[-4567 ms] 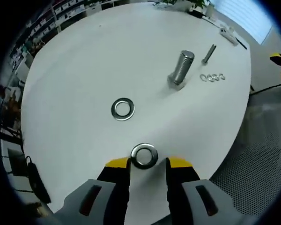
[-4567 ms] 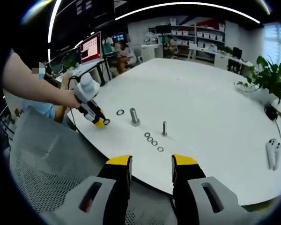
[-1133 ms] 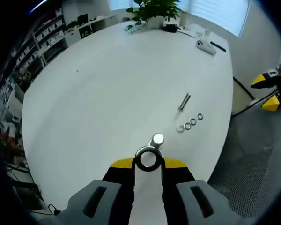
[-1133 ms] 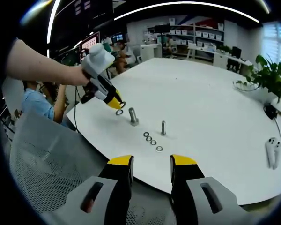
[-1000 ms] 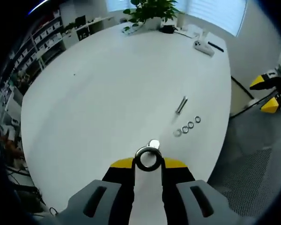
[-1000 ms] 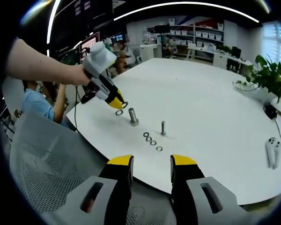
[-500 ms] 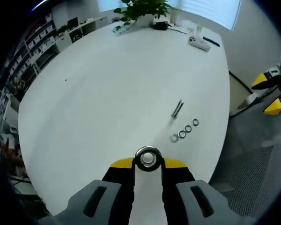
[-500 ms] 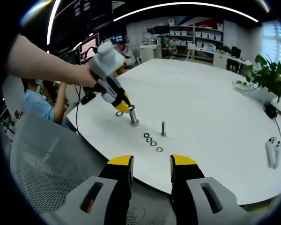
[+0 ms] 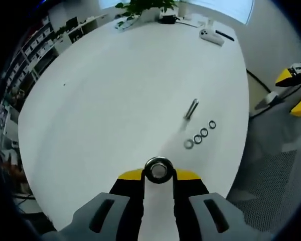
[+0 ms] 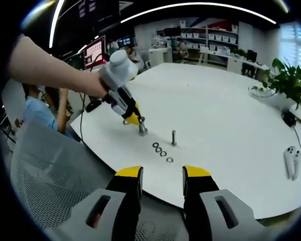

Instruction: Place the washer onto the threaded stud by aligning its center hole with the stud, sliding it down to the base, and recovering from edge contact or off-axis alignment until the washer reaches the visible bottom stop.

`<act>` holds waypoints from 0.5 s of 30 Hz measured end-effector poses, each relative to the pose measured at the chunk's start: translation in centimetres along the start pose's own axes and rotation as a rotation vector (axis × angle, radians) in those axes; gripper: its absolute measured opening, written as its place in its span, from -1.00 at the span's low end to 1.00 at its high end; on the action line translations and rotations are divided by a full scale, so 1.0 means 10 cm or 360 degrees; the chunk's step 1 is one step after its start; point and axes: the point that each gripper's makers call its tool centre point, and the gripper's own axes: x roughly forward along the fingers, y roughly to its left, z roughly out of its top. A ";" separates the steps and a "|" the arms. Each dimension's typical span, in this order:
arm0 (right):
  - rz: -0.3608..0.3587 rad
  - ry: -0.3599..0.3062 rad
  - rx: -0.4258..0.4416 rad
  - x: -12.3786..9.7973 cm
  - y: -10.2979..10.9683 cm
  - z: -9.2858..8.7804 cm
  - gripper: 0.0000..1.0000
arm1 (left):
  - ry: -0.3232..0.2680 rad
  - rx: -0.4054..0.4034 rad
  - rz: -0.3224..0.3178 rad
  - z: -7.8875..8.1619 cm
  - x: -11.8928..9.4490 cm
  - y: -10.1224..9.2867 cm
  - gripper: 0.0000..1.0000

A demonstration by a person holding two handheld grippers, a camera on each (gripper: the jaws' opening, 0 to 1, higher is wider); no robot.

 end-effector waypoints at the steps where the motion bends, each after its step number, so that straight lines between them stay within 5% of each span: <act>1: 0.0000 0.0000 0.0001 0.00 0.00 0.00 -0.32 | 0.0003 0.0005 0.0003 0.00 0.01 0.00 -0.62; 15: -0.0014 0.0020 -0.0004 0.00 -0.02 -0.03 -0.32 | 0.0108 0.0059 -0.0005 -0.16 0.32 0.01 -0.62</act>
